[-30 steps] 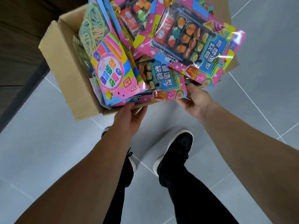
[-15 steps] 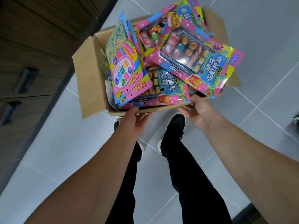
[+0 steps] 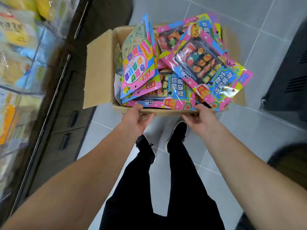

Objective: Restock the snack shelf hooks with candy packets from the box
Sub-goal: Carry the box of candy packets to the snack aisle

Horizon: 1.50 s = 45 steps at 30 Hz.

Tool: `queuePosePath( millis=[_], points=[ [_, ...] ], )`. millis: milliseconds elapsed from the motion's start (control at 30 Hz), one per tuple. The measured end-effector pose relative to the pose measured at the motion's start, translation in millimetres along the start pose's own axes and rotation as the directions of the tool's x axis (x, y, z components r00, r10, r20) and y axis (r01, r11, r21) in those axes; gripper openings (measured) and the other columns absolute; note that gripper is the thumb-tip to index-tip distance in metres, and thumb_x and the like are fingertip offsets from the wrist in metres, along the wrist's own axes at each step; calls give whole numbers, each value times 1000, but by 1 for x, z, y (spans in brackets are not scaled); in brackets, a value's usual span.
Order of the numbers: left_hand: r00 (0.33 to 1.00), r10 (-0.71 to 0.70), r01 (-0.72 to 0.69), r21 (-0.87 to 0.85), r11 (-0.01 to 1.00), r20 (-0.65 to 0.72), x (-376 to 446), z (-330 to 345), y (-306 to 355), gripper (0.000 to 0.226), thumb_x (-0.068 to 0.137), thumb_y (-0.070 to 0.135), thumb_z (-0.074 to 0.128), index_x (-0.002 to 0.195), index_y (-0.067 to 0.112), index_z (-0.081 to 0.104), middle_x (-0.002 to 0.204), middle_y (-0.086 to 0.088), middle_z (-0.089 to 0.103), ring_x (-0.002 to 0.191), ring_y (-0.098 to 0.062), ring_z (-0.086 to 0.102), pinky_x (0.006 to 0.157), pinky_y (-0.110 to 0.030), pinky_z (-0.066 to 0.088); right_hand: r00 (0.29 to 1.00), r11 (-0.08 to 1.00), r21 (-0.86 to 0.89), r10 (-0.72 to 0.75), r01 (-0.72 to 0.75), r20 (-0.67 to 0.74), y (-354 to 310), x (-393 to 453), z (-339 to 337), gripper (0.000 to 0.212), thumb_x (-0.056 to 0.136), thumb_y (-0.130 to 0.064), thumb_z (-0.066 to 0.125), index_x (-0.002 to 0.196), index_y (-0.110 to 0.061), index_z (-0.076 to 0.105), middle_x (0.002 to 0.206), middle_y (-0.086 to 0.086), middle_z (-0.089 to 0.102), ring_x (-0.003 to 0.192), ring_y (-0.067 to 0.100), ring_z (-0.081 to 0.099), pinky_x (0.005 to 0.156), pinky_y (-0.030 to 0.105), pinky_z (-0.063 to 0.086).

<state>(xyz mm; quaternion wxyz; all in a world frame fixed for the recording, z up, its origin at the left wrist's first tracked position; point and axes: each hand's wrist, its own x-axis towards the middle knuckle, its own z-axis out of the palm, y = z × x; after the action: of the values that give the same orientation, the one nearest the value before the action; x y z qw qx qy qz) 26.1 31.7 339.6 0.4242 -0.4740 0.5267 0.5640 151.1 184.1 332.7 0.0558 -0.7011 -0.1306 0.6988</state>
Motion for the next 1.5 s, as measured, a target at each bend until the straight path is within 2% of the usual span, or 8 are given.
queuePosePath(
  millis=[233,433,700,900,1067,1267,1367,1500],
  points=[
    [998,22,-26,65,998,54,-128,46,16,11,91,10,61,95,2,55,96,-20,65,109,-36,65,62,-38,62,999,994,106,-4,-1,46,-67,-109,-18,9,94,-7,53,86,-6,55,83,12,64,98,25,64,87,44,54],
    [993,82,-89,88,992,80,-201,101,19,12,93,10,59,87,4,51,99,-18,63,112,-35,64,74,-39,60,997,988,155,-25,14,73,-131,-158,-30,13,97,-11,52,85,-7,52,114,13,63,117,26,60,100,46,48],
    [978,140,-153,73,986,154,-235,175,55,14,93,9,57,104,3,51,99,-18,61,112,-38,62,79,-41,57,987,977,201,-94,66,133,-214,-182,-1,3,97,-9,52,97,-6,53,114,13,62,117,27,60,100,48,49],
    [969,178,-189,48,981,170,-227,259,140,19,92,7,58,110,4,51,89,-15,58,110,-33,62,76,-40,58,983,974,209,-123,93,139,-299,-174,78,23,95,-11,57,117,-5,54,115,12,65,112,29,62,94,49,53],
    [953,203,-212,15,977,224,-222,321,214,15,94,7,56,82,11,50,83,-12,57,105,-29,60,94,-46,53,975,966,228,-160,122,154,-360,-174,149,11,97,-9,53,87,-6,50,112,13,60,120,28,59,100,48,47],
    [953,194,-199,-2,980,232,-222,403,317,13,92,7,60,85,8,49,84,-16,61,107,-32,64,89,-46,56,971,954,264,-184,140,150,-452,-178,248,4,96,-9,55,98,-6,52,102,12,63,115,28,62,94,47,51],
    [950,194,-192,-31,981,246,-219,447,363,10,91,6,61,91,9,52,86,-16,62,104,-31,65,80,-45,58,965,958,240,-199,155,169,-499,-173,295,26,94,-9,57,120,-9,51,101,12,64,108,28,63,84,47,54],
    [949,228,-218,-67,974,219,-203,505,418,31,89,6,63,118,8,52,93,-17,64,92,-29,66,55,-41,57,958,965,196,-210,171,195,-561,-157,355,13,94,-7,56,107,-7,52,89,13,62,98,27,63,87,48,53]
  ],
)
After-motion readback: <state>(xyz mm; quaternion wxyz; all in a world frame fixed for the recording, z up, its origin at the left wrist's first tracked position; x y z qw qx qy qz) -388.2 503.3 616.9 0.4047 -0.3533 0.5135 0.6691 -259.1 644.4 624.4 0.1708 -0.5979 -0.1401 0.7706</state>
